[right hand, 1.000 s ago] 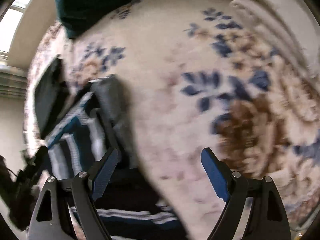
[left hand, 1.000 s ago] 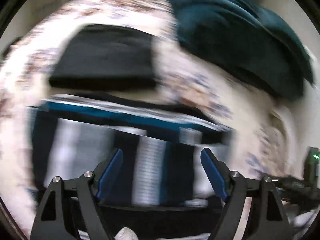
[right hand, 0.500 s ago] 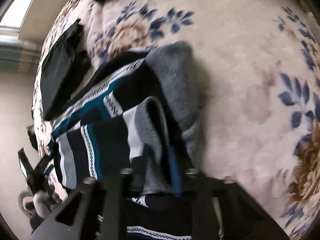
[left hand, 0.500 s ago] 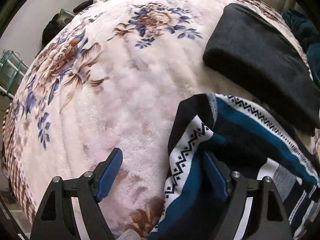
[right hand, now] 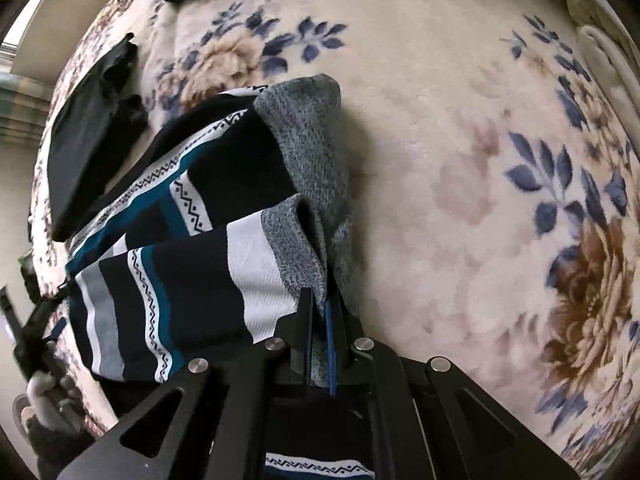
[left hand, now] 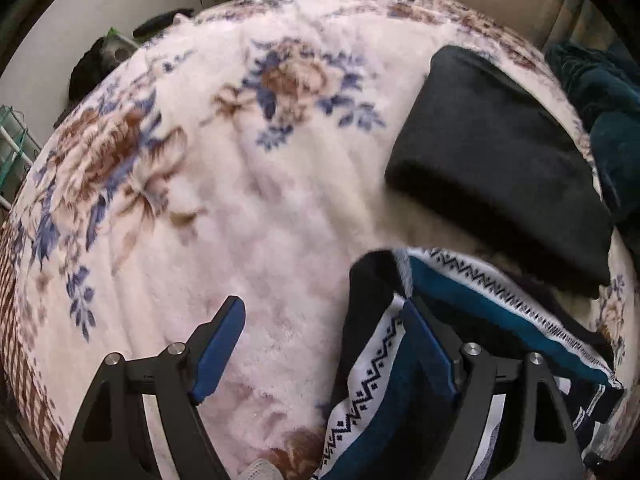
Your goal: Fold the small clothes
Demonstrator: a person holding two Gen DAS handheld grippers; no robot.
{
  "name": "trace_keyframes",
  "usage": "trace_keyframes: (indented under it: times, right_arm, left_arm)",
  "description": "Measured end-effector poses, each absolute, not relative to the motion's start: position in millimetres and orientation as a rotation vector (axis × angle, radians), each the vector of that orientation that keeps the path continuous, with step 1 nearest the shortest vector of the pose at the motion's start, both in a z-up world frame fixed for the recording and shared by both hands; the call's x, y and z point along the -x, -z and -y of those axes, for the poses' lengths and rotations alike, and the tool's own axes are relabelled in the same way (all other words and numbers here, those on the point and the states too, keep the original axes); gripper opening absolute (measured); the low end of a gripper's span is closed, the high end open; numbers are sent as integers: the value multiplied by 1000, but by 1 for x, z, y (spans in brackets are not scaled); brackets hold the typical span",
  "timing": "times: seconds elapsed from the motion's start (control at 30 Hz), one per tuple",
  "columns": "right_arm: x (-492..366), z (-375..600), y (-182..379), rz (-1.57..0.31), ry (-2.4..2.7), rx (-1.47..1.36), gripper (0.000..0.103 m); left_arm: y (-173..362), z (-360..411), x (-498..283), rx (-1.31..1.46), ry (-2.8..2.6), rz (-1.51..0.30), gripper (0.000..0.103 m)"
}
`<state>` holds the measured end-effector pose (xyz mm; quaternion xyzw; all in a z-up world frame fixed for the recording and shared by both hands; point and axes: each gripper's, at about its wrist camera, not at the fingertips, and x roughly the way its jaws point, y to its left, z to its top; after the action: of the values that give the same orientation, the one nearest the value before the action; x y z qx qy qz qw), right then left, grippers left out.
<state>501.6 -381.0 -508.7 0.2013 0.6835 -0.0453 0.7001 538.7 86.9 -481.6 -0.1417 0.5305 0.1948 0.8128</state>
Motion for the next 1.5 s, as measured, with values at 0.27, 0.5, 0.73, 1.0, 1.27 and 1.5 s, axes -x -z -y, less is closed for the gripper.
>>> trace_keyframes:
  times: [0.27,0.5,0.73,1.0,1.27,1.5]
  right_arm:
    - [-502,388,521,-1538,130,-435,6]
    - [-509,379,539,-1566,138,-395,6]
    - [-510,391,519,-1537,64,-534,42]
    - [-494,380,544,-1644,105,-428,55]
    - [-472,397,507,-1603,-50,-586,66]
    - [-413,417,411,-1551,-98,-573,84]
  left_arm:
    - [534,-95,-559,206,-412,-1259,91]
    - [524,-97,-560,205,-400,-1250,91]
    - [473,-73,-524,281,-314,-1103,91]
    - [534,-63,-504,199,-332,-1251,95]
    - [448,-4,-466,19,-359,-1164,95]
    - [415,135,-361,-79,-114,-1226,95]
